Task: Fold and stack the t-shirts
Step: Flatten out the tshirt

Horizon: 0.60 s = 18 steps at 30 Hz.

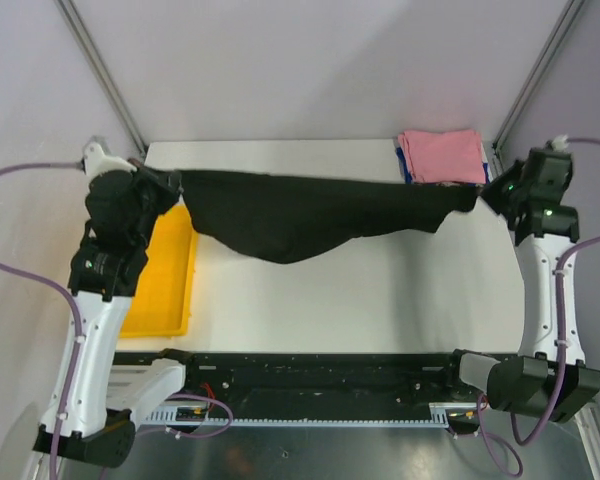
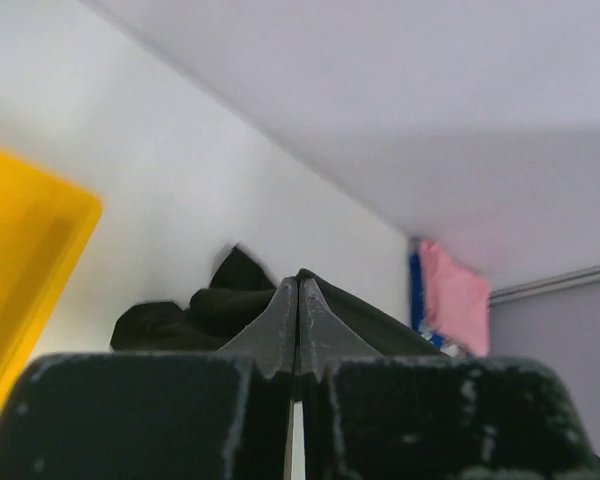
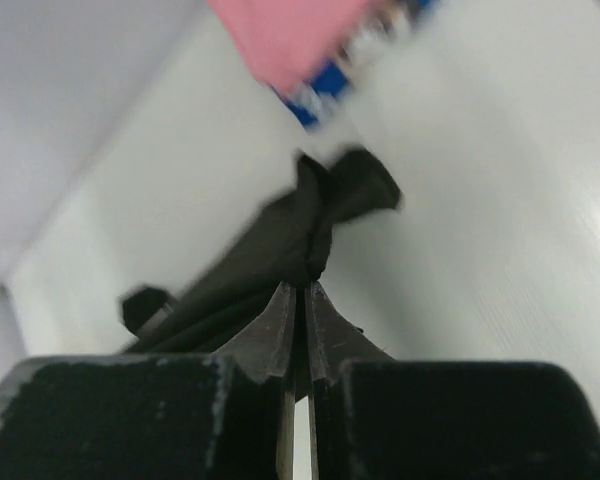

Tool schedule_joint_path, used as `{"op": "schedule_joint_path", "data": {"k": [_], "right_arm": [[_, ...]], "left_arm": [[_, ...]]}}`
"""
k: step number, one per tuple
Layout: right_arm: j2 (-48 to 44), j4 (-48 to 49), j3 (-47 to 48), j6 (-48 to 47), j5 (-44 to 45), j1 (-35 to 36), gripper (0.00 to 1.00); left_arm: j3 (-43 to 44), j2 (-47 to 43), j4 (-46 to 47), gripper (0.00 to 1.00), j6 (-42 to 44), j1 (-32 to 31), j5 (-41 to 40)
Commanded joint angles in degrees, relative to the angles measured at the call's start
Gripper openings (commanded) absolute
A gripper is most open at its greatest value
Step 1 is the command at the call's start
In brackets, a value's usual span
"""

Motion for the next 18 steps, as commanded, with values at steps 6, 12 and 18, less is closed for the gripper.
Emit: {"op": "schedule_joint_path", "data": {"k": [6,12,18], "right_arm": [[-4.16,2.77,-36.93,2.48,-5.9,1.3,0.08],[-4.44,4.38,-47.91,4.52,-7.28,2.11,0.12],[-6.27,-0.25,-48.6,5.75,-6.4,2.27,0.31]], "left_arm": [[-28.66,-7.38,-2.58,0.0,-4.38,3.12,0.81],[-36.8,-7.82,-2.6,0.0,-4.96,3.47,1.03],[-38.54,-6.14,-2.52,0.0,-4.75,3.53,1.22]]}}
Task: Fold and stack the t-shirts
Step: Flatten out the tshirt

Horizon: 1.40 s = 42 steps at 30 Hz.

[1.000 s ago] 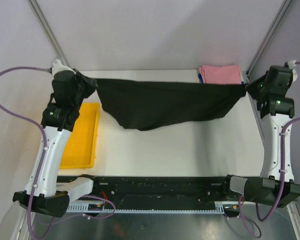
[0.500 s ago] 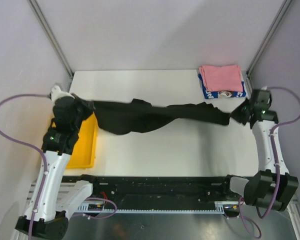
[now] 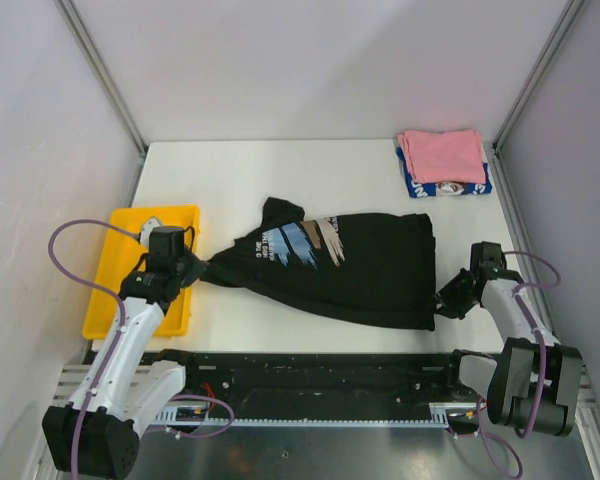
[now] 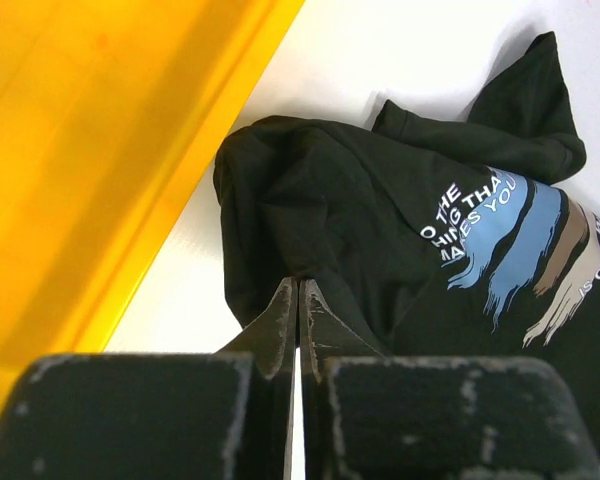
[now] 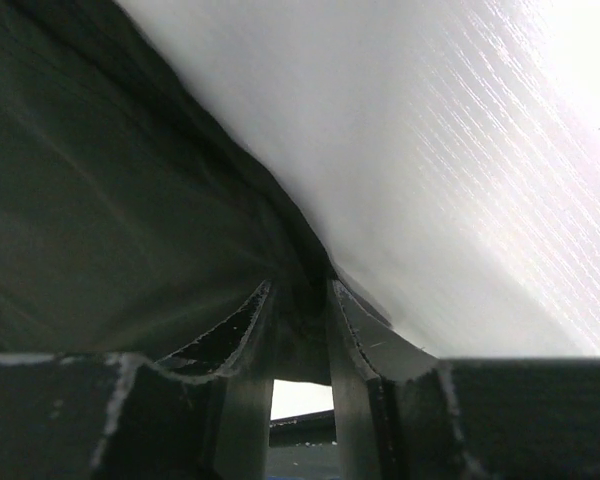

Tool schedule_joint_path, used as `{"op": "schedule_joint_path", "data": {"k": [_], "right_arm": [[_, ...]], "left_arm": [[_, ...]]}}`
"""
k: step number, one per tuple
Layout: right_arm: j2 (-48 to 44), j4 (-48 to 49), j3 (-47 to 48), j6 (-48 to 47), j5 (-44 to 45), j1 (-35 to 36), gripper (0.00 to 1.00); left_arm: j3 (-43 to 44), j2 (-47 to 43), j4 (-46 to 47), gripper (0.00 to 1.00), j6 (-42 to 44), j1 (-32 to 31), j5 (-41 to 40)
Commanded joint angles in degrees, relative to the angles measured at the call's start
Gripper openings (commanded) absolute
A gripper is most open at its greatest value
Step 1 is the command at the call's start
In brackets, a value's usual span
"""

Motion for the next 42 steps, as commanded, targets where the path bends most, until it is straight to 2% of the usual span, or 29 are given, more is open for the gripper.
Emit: {"op": "schedule_joint_path", "data": {"k": [1,8,18,19,24,26,29,33,35,38,42], "right_arm": [[-3.2,-2.41,0.4,1.42,0.54,0.28,0.31],[-7.31,-4.63,0.35,3.38,1.66,0.62,0.32],[-0.26,-1.89,0.35,3.87,6.41,3.88,0.3],[-0.12,-1.73,0.35,3.97,7.03,4.02,0.28],[0.1,-1.28,2.2,3.67,9.32,3.58,0.06],[0.06,-1.03,4.97,3.63,9.96,3.26,0.01],[1.8,0.03,13.07,2.84,10.17,2.45,0.0],[7.71,-2.7,32.56,-0.65,10.19,-0.67,0.0],[8.84,-4.46,39.41,-1.8,10.15,-2.09,0.0],[8.26,-6.44,42.15,-2.49,8.6,-3.78,0.0],[5.47,-8.79,38.06,-2.41,7.69,-2.67,0.0]], "left_arm": [[-0.82,0.23,2.28,0.0,-0.66,0.61,-0.4],[-0.59,0.81,2.36,0.0,0.17,0.66,-0.5],[0.42,3.55,2.91,0.0,1.08,1.17,-0.33],[0.45,3.76,3.0,0.0,1.13,1.2,-0.31],[1.07,4.68,3.52,0.0,1.55,1.65,-0.22],[2.59,5.58,4.01,0.0,2.14,2.37,-0.23],[7.64,9.06,4.95,0.0,3.48,4.35,0.33],[16.39,13.49,4.62,0.0,5.59,8.5,2.62],[17.34,13.22,4.17,0.0,5.26,9.99,3.34],[14.92,11.55,4.26,0.0,4.17,11.01,4.48],[11.81,9.47,4.19,0.0,4.58,11.85,5.59]]}}
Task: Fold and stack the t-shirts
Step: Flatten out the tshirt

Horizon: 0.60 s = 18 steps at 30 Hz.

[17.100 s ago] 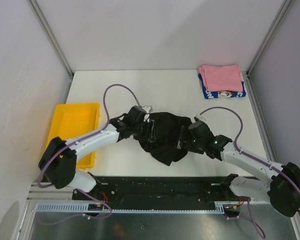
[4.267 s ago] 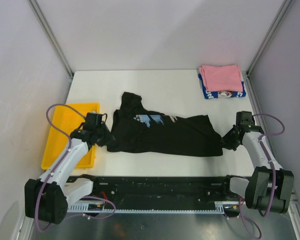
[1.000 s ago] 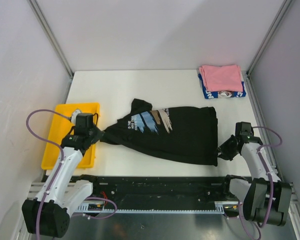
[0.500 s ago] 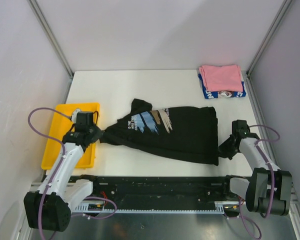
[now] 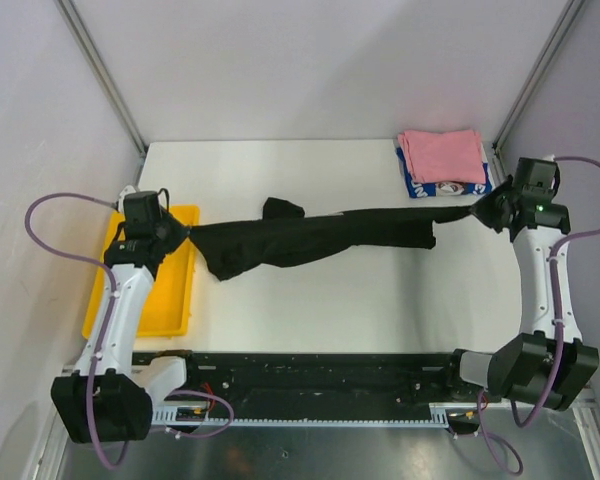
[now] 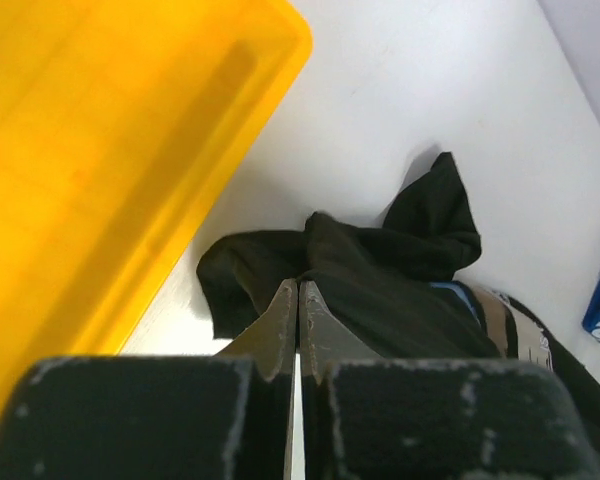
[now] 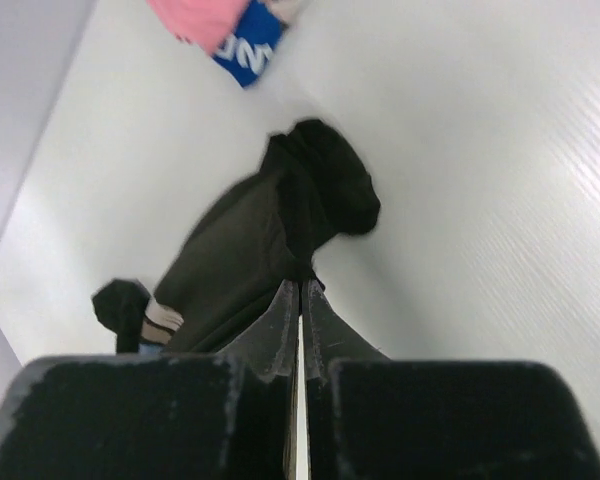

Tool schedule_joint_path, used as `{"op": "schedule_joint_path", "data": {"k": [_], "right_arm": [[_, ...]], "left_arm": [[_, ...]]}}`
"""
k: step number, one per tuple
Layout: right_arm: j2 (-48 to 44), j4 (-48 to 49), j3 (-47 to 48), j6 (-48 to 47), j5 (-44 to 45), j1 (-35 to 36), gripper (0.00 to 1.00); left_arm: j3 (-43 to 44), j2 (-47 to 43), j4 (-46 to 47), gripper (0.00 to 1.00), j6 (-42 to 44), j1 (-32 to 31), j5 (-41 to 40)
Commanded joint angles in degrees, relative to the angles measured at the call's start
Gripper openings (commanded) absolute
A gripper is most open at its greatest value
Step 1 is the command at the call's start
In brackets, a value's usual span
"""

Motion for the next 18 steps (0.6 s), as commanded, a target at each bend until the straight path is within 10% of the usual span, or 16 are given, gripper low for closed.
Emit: {"op": "schedule_joint_path", "data": {"k": [1,11,18], "right_arm": [[-3.17,-5.41,-5.76,-1.41,1.09,0.4,0.0],[-13.96,-1.19,-37.59,4.54,-7.76,0.09,0.16],[-18.05,-4.84,-40.32,5.34,-6.5,-0.88,0.39]], "left_arm": [[-3.44,-3.16,-0.12,0.0,1.56,1.89,-0.31],[-16.38,-6.71,-0.04,0.0,-1.97,2.49,4.66],[-18.65,-8.23,-0.05,0.0,-1.75,2.45,4.74]]}}
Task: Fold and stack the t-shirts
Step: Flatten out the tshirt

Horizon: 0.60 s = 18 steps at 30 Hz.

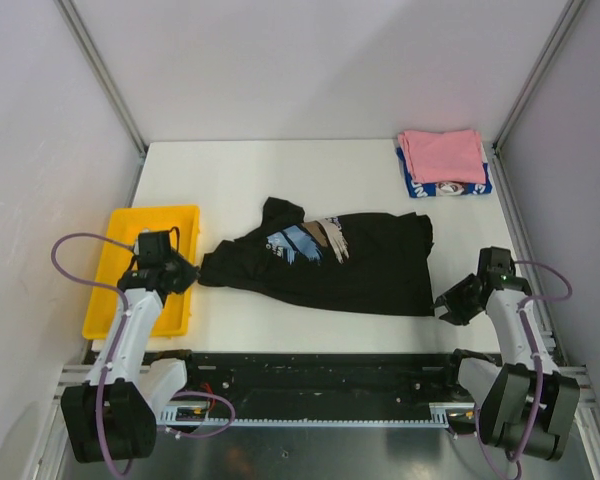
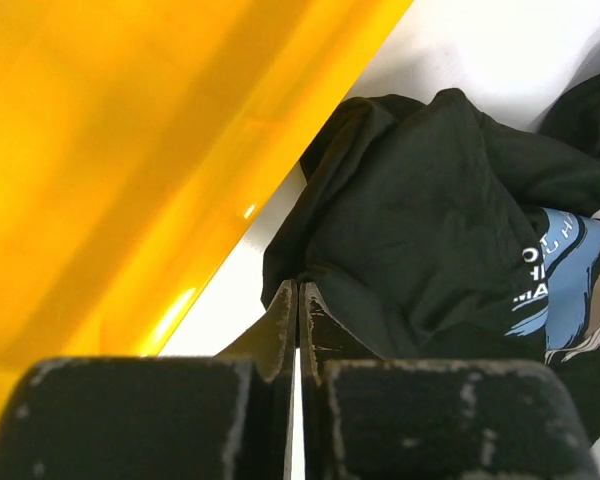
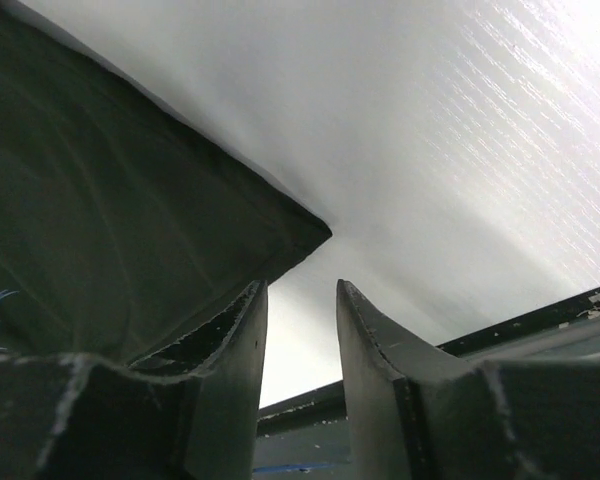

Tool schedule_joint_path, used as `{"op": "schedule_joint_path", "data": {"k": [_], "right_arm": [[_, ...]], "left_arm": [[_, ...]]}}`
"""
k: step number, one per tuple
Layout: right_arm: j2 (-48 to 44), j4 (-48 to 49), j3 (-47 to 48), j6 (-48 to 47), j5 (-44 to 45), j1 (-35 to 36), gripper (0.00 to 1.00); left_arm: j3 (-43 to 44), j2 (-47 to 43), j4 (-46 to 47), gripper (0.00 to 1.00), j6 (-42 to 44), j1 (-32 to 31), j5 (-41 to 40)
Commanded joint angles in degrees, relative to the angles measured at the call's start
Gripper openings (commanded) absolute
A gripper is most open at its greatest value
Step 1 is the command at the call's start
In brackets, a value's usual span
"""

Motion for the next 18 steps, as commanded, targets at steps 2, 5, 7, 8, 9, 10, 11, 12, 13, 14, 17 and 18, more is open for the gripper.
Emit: {"op": "schedule_joint_path", "data": {"k": [2,5,7,8,9,10,11,12,13,14,17,18], "right_arm": [[-4.49,-1.38,0.91,2.05,0.49,-0.58,0.4],[-4.34,-1.15,0.9,3.52,1.51,0.5,0.4],[-3.45,-0.53,0.86,4.63,2.12,1.54,0.4],[-2.96,-0.26,0.84,5.3,2.5,2.08,0.4],[-2.54,0.0,0.83,6.03,2.87,2.61,0.4],[-2.2,0.31,0.78,6.83,3.23,3.15,0.4],[-1.94,0.68,0.67,7.72,3.54,3.72,0.4],[-1.73,1.18,0.48,8.51,3.74,4.27,0.4],[-1.49,1.65,0.25,9.39,3.88,4.72,0.4],[-1.23,2.19,-0.04,10.18,4.0,5.16,0.4],[-0.09,4.31,-1.4,12.28,4.2,5.92,0.4],[0.43,5.1,-1.92,12.68,4.07,6.03,0.4]], "left_arm": [[-0.43,-2.14,1.1,0.0,-0.4,0.64,0.26],[-0.6,-1.82,1.2,0.0,-0.41,0.55,0.34],[-0.61,-1.65,1.24,0.0,-0.34,0.55,0.38],[-0.61,-1.62,1.29,0.0,-0.32,0.59,0.39],[-0.61,-1.56,1.36,0.0,-0.3,0.57,0.4],[-0.61,-1.53,1.4,0.0,-0.25,0.55,0.4],[-0.57,-1.56,1.46,0.0,-0.18,0.55,0.35],[-0.54,-1.53,1.44,0.0,-0.15,0.55,0.33],[-0.58,-1.56,1.48,0.0,-0.13,0.54,0.32],[-0.59,-1.58,1.5,0.0,-0.08,0.5,0.36],[-0.61,-1.47,1.66,0.0,-0.07,0.61,0.39],[-0.61,-1.4,1.72,0.0,-0.05,0.53,0.4]]}}
